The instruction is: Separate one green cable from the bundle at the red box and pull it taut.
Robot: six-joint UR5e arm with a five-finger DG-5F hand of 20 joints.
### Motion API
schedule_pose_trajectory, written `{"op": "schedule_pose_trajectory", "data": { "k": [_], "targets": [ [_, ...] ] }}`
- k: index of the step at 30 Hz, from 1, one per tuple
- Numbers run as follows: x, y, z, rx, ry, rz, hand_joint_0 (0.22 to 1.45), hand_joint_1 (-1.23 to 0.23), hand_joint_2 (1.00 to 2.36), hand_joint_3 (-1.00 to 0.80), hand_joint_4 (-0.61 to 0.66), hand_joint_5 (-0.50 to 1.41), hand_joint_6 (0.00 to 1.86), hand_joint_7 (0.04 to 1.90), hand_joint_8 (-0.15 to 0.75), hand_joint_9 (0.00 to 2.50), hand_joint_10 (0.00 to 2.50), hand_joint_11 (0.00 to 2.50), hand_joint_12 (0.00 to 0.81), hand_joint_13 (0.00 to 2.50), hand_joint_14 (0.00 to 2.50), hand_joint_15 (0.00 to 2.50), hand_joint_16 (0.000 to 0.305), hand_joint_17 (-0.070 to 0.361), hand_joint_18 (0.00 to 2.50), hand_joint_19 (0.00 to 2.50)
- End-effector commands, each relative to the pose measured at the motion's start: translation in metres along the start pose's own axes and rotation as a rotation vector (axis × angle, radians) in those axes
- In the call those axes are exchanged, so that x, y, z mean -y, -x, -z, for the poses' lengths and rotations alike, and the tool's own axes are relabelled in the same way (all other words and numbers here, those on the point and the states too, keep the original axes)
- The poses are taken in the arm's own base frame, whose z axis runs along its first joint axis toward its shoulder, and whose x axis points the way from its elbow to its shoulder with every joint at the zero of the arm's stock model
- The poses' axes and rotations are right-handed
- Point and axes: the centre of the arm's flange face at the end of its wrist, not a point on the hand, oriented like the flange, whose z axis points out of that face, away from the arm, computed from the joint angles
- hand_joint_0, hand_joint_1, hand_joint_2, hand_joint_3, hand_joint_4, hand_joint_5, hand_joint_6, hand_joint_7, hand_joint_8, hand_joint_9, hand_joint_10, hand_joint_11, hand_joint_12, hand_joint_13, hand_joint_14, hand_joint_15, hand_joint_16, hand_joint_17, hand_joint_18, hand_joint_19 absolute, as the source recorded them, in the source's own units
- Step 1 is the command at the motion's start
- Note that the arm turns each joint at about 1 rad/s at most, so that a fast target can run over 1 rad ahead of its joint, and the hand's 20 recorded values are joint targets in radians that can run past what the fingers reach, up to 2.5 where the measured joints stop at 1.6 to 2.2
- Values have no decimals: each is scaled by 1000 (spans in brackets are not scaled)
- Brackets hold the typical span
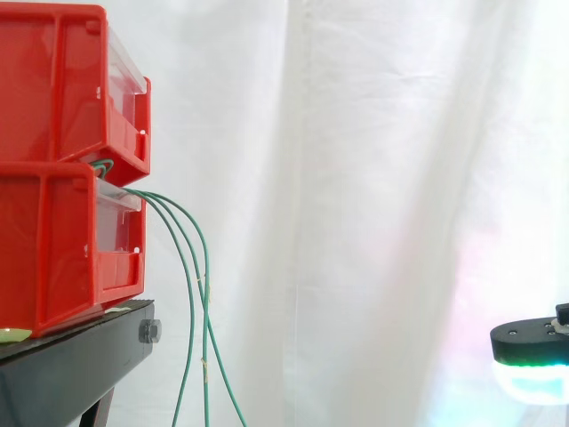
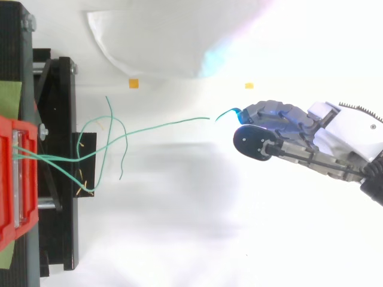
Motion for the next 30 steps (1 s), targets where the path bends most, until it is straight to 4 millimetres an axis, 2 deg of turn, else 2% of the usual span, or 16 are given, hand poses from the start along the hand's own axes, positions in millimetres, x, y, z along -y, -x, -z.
{"op": "schedule_pose_trajectory", "data": {
  "k": [1,4,10,12,14,16,17,19,20,22,25,30],
  "targets": [
    [0,1,0,3,-2,5,413,-445,1000,-500,106,-197,502,726,253,357,10,352,272,101,9,260,49,110,45,618],
    [0,2,-1,3,-1,5,420,-457,1000,-500,76,-179,501,661,236,473,9,372,272,138,9,262,48,109,69,605],
    [-1,2,-2,5,-2,5,418,-454,1000,-500,88,-215,502,717,253,382,11,381,274,139,9,283,48,107,77,632],
    [-1,2,-2,5,-2,5,421,-455,1000,-500,86,-181,501,660,230,484,9,380,271,150,9,264,47,107,76,623],
    [-1,2,-2,4,-1,4,421,-457,1000,-500,138,-205,502,715,242,412,9,375,268,155,10,287,47,105,81,641],
    [-1,2,-2,4,0,3,422,-456,1000,-500,93,-188,502,682,228,376,11,352,269,157,10,292,46,104,82,640],
    [-1,2,-2,5,1,3,425,-449,1000,-500,71,-184,501,671,203,459,11,365,262,159,9,270,46,104,65,632],
    [-1,2,-2,4,0,3,424,-450,1000,-500,86,-192,502,720,210,377,9,355,261,158,10,284,46,104,66,634],
    [-1,2,-2,5,1,3,432,-462,1000,-500,49,-181,501,665,192,419,9,350,256,157,10,278,45,101,63,635],
    [-1,2,-2,4,0,6,433,-456,1000,-500,68,-182,502,692,200,406,9,361,254,163,10,278,45,101,71,607],
    [-1,2,-2,5,1,9,429,-475,1000,-500,155,-216,502,711,225,356,9,364,265,212,10,294,47,105,178,597],
    [-1,3,-2,7,2,16,506,-634,1000,-500,153,-183,502,732,239,585,16,492,272,454,16,425,42,93,423,742]
  ]
}}
